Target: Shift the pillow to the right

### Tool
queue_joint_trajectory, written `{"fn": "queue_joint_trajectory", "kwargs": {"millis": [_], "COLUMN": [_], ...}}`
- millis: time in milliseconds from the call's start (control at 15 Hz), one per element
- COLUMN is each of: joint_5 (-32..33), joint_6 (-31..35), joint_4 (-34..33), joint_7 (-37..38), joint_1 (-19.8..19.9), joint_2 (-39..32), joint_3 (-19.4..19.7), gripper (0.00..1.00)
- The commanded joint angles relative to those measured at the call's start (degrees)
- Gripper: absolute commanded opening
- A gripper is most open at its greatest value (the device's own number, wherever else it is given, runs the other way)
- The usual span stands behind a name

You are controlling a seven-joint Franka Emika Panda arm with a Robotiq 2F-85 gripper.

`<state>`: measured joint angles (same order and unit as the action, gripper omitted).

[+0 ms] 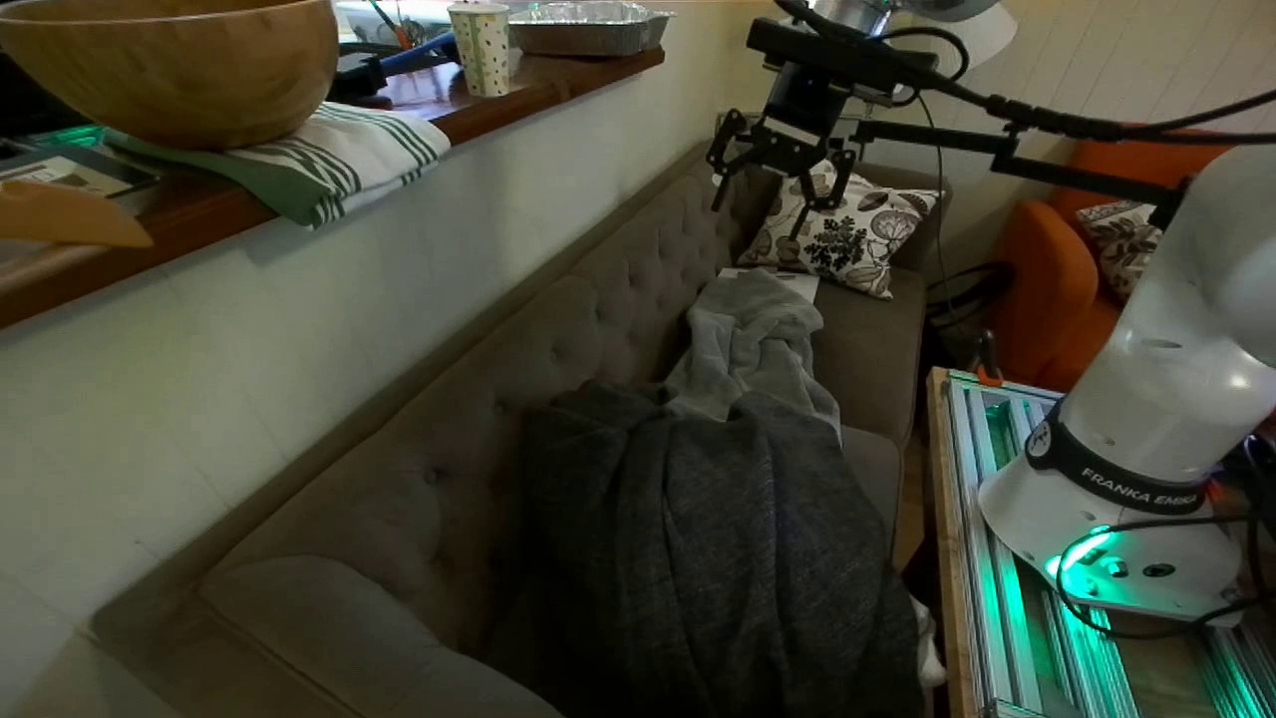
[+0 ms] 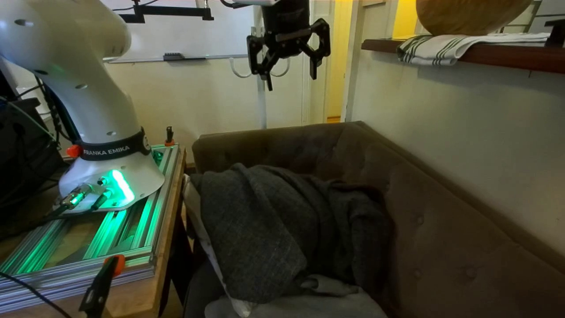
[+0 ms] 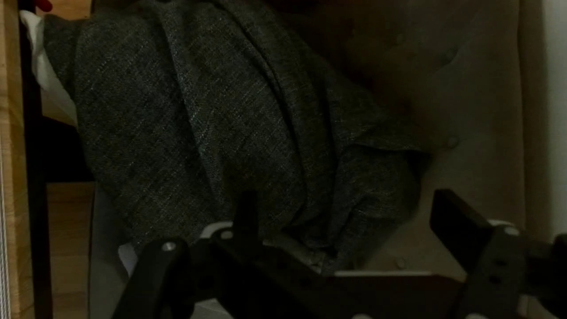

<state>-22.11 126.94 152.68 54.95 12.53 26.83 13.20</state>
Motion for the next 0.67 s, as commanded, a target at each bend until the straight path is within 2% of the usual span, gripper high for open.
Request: {"fn": "queue_joint_trajectory", "kwargs": {"millis": [0, 67, 200, 333, 600], "joint_5": [-0.8, -0.8, -1.9, -4.6, -14.0], "joint_6": [-0.5, -0.5, 4.4, 7.7, 13.8], "joint_4": [-0.2, -0.2, 0.8, 1.9, 4.1], "joint_7": [-0.6, -0.7, -1.5, -4.3, -10.4], "joint_1": [1.7, 1.8, 1.6, 1.0, 0.4], "joint_2": [-0.2, -0.2, -3.9, -7.4, -17.0], "joint_3": [-1.6, -1.6, -1.5, 0.1, 3.4], "gripper": [1.00, 1.00, 1.00, 1.00, 1.00]}}
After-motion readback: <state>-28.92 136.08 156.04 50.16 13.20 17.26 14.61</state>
